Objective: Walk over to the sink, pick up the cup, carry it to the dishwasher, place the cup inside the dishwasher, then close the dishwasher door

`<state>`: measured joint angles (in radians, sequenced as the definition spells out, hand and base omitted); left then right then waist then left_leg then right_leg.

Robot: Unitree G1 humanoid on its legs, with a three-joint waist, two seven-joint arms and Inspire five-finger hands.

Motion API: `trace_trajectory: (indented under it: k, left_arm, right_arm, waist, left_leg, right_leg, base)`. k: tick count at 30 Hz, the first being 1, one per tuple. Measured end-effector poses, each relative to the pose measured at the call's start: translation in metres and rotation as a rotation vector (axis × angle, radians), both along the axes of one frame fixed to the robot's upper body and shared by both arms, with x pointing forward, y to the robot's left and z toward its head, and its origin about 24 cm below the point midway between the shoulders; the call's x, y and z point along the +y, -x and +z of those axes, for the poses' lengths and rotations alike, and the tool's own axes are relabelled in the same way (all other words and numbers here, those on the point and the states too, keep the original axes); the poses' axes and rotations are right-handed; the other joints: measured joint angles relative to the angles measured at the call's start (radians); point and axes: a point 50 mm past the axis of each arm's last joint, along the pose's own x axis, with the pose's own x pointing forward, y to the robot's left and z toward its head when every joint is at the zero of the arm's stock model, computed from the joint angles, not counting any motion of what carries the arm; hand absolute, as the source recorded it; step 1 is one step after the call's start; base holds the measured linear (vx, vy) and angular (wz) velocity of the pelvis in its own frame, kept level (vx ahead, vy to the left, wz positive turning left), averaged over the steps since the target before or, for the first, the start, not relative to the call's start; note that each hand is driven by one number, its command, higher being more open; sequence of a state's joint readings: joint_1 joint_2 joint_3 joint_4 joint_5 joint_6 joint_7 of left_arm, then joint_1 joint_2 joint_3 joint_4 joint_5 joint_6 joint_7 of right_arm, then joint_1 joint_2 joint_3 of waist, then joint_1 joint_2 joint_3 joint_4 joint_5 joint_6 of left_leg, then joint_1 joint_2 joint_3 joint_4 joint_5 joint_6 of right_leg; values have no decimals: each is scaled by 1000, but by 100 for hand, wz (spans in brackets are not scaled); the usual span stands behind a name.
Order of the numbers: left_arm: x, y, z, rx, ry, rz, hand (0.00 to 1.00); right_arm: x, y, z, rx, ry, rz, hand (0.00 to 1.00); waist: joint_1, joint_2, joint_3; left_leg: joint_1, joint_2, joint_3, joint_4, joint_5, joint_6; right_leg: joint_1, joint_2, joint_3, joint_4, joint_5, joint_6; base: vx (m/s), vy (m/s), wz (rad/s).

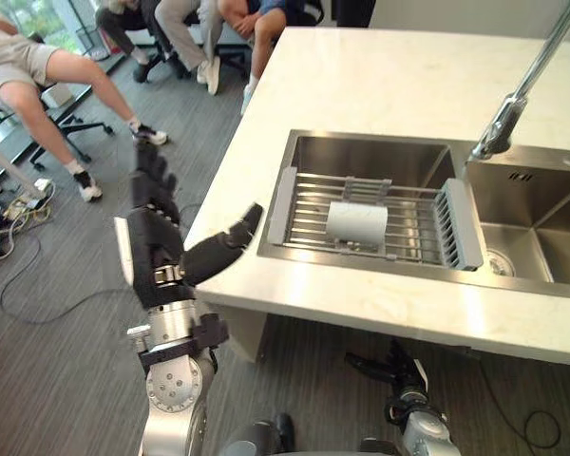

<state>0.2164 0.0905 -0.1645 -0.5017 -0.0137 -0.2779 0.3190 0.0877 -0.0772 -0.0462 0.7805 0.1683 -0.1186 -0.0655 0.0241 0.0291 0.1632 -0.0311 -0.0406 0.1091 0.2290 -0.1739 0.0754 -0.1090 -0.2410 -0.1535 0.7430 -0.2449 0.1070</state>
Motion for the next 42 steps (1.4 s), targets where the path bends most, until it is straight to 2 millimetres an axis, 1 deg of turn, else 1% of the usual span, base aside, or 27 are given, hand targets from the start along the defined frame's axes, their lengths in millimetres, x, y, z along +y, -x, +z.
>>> trace_trajectory:
  k: [2,3,4,5,6,7,8,9,11,13,15,16,17,18,19,20,21,22,24,25,28,31,33,35,36,39,42]
  left_arm:
    - [-5,-2,-5,24,1,-22,100]
    - [-5,-3,-7,31,-1,-26,100]
    - [-5,-4,-9,43,-5,-29,100]
    - [-5,-5,-11,52,-9,-29,100]
    - [-3,-7,-15,66,-35,-29,100]
    - [-5,-9,-19,87,-28,-32,100]
    - [-8,-11,-24,117,-24,-40,100]
    - [-10,-10,-25,124,-16,-46,100]
    - [-14,-12,-22,108,-18,-69,100]
    - [-20,-17,-17,83,-39,-117,100]
    - [-25,-18,-16,76,-53,-149,100]
    - [-26,-19,-16,73,-58,-155,100]
    - [-26,-20,-16,72,-60,-160,100]
    - [-29,-23,-15,68,-68,-173,100]
    - [-30,-24,-14,60,-75,-182,100]
    - [-30,-25,-12,53,-81,-185,100]
    - [-30,-27,-10,41,-91,-188,100]
    - [-31,-28,-8,33,-101,-187,100]
    - [-28,-30,-6,21,-146,-179,100]
    - [-28,-30,-6,20,-162,-177,100]
    - [-28,-30,-6,21,-186,-174,100]
    - [-29,-30,-7,18,-237,-186,100]
    - [-31,-35,-14,44,-299,-215,100]
    - [-29,-39,-28,106,-365,-231,100]
    - [-29,-40,-31,123,-378,-237,100]
    - [-22,-43,-48,210,-443,-258,100]
    - [-15,-45,-58,266,-523,-256,100]
  right_arm:
    - [4,5,-5,33,1,28,100]
    - [5,6,-6,42,-3,29,100]
    - [7,8,-7,52,-8,30,100]
    - [6,8,-7,53,-6,31,100]
    - [5,13,-9,69,1,32,100]
    - [0,15,-10,82,18,35,100]
    - [-7,18,-12,104,41,34,100]
    - [-14,20,-12,111,60,33,100]
    - [-20,20,-11,112,80,30,100]
    - [-21,30,-13,136,81,22,100]
    - [-21,40,-17,166,77,16,100]
    - [-19,41,-18,170,74,15,100]
    - [-19,41,-18,171,70,13,100]
    - [-19,42,-19,176,71,11,100]
    - [-19,42,-19,177,72,11,100]
    - [-19,41,-18,174,72,12,100]
    - [-20,39,-18,171,75,13,100]
    - [-22,39,-18,171,80,13,100]
    - [-13,40,-20,178,54,13,100]
    - [-11,41,-21,180,49,14,100]
    - [-11,48,-22,195,45,10,100]
    - [-10,48,-22,193,39,13,100]
    - [-9,48,-22,193,33,16,100]
    - [-8,46,-22,189,32,18,100]
    - [-8,44,-22,185,32,19,100]
    - [-8,44,-22,186,30,23,100]
    - [-8,44,-22,187,26,30,100]
  waist:
    - [-18,8,-2]
    - [-19,11,-1]
    - [-24,18,3]
    - [-25,14,0]
    - [-29,-18,-3]
    - [-30,8,-7]
    - [-34,30,-21]
    - [-32,49,-32]
    - [-30,65,-42]
    - [-36,64,-41]
    - [-34,63,-40]
    - [-30,55,-35]
    - [-25,55,-35]
    - [-15,54,-34]
    - [-10,53,-34]
    - [-9,54,-34]
    - [-10,56,-36]
    - [-10,67,-41]
    - [-13,30,-43]
    - [-13,21,-44]
    - [-10,18,-47]
    - [-13,18,-48]
    - [-13,18,-48]
    - [-19,20,-51]
    - [-21,20,-51]
    - [-24,20,-51]
    - [-26,20,-51]
  left_leg:
    - [37,33,3,-30,1,-18]
    - [44,46,3,-31,-1,-27]
    - [54,77,0,-31,-9,-49]
    - [58,91,0,-26,-14,-63]
    - [71,71,-13,-3,-43,-106]
    - [82,93,-23,0,-54,-113]
    - [85,112,-27,4,-55,-116]
    - [83,131,-28,3,-52,-119]
    - [80,154,-36,7,-39,-137]
    - [58,172,-80,83,-34,-145]
    - [23,186,-98,213,-30,-152]
    - [-13,195,-98,300,-34,-167]
    - [-31,199,-100,337,-43,-170]
    - [-64,193,-99,373,-77,-164]
    - [-89,180,-101,352,-95,-153]
    - [-99,166,-106,299,-93,-150]
    - [-99,148,-132,178,-39,-141]
    - [-96,140,-144,110,13,-138]
    - [-58,121,-119,37,38,-120]
    - [-54,111,-113,21,45,-114]
    - [-19,81,-90,-52,77,-96]
    - [17,67,-86,-127,113,-90]
    - [41,61,-92,-165,131,-91]
    - [44,62,-100,-189,145,-94]
    - [44,62,-103,-196,151,-94]
    - [44,63,-118,-226,170,-96]
    - [44,62,-124,-228,171,-96]
  right_leg:
    - [-82,16,-47,-13,-40,-65]
    - [-101,28,-53,-31,-47,-75]
    - [-131,64,-60,-100,-47,-78]
    - [-135,93,-62,-222,-21,-66]
    - [-119,93,-47,-372,146,-85]
    - [-107,108,-59,-363,149,-85]
    - [-84,130,-66,-394,148,-87]
    - [-70,152,-69,-426,153,-97]
    - [-49,179,-77,-458,153,-112]
    - [11,198,-109,-515,155,-126]
    - [82,215,-129,-574,164,-139]
    - [110,221,-128,-604,171,-148]
    - [120,222,-128,-619,174,-154]
    - [139,222,-127,-639,180,-160]
    - [146,220,-123,-646,183,-158]
    - [146,220,-119,-646,184,-156]
    - [145,223,-110,-645,184,-150]
    - [141,231,-105,-643,183,-141]
    - [136,213,-70,-642,186,-121]
    - [131,203,-65,-643,186,-118]
    - [126,174,-47,-654,191,-103]
    - [130,164,-45,-664,195,-97]
    - [148,164,-52,-686,203,-88]
    - [154,169,-62,-709,214,-89]
    - [154,170,-65,-715,217,-90]
    - [158,176,-79,-743,232,-91]
    - [170,178,-87,-769,244,-92]
  base:
    - [284,-118,-8]
    - [225,-176,-11]
    - [168,-165,-7]
    - [270,-289,4]
    - [245,-247,8]
    - [293,-278,10]
    - [190,-163,-2]
    - [177,-162,-6]
    - [161,-190,2]
    - [146,-192,35]
    - [91,-99,27]
    - [72,-51,3]
    - [54,-9,-1]
    - [39,26,-6]
    - [40,75,-11]
    - [35,95,-19]
    - [43,150,-20]
    - [55,136,-27]
    - [59,109,-21]
    - [44,105,-11]
    - [52,101,-11]
    - [26,21,-2]
    - [23,3,8]
    - [6,-26,9]
    - [0,-30,11]
    - [-5,-23,12]
    - [-5,-8,7]
